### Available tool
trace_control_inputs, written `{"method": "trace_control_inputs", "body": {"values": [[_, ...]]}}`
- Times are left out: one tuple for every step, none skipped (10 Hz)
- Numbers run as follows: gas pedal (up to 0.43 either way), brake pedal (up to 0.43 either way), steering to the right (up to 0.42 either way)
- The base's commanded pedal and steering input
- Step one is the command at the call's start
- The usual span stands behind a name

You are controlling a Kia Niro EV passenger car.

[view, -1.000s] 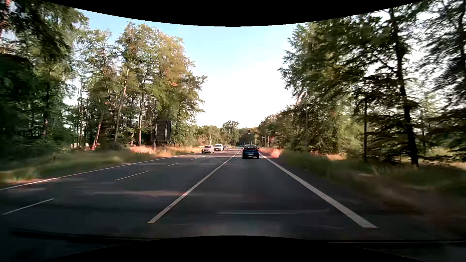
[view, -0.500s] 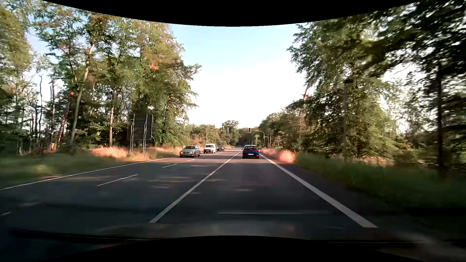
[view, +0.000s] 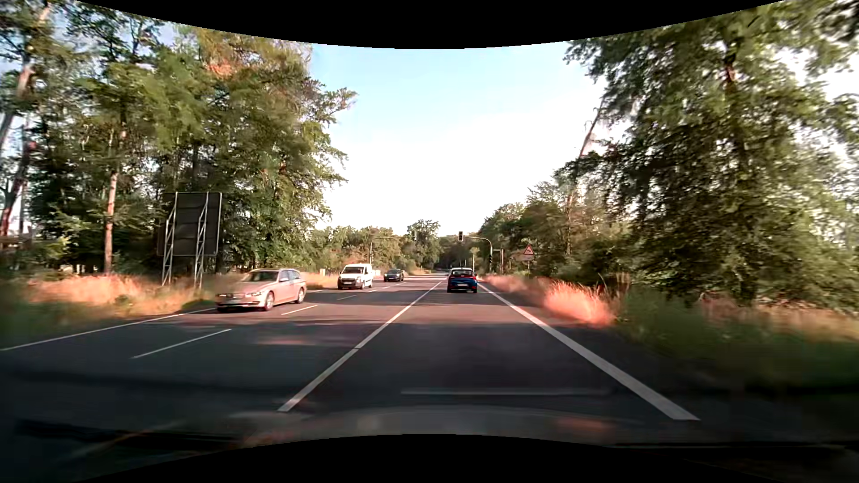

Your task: Follow the waypoints while adhering to traffic rules and regulations

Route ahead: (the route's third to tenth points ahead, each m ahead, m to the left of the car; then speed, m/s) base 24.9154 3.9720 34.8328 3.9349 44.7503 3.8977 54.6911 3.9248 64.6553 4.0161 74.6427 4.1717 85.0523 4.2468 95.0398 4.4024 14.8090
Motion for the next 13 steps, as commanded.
{"method": "trace_control_inputs", "body": {"values": [[0.098,0.0,-0.001],[0.098,0.0,-0.001],[0.098,0.0,-0.001],[0.098,0.0,0.0],[0.098,0.0,-0.001],[0.098,0.0,0.0],[0.098,0.0,0.0],[0.098,0.0,0.0],[0.098,0.0,0.0],[0.098,0.0,0.0],[0.098,0.0,0.0],[0.098,0.0,0.0],[0.098,0.0,-0.001]]}}
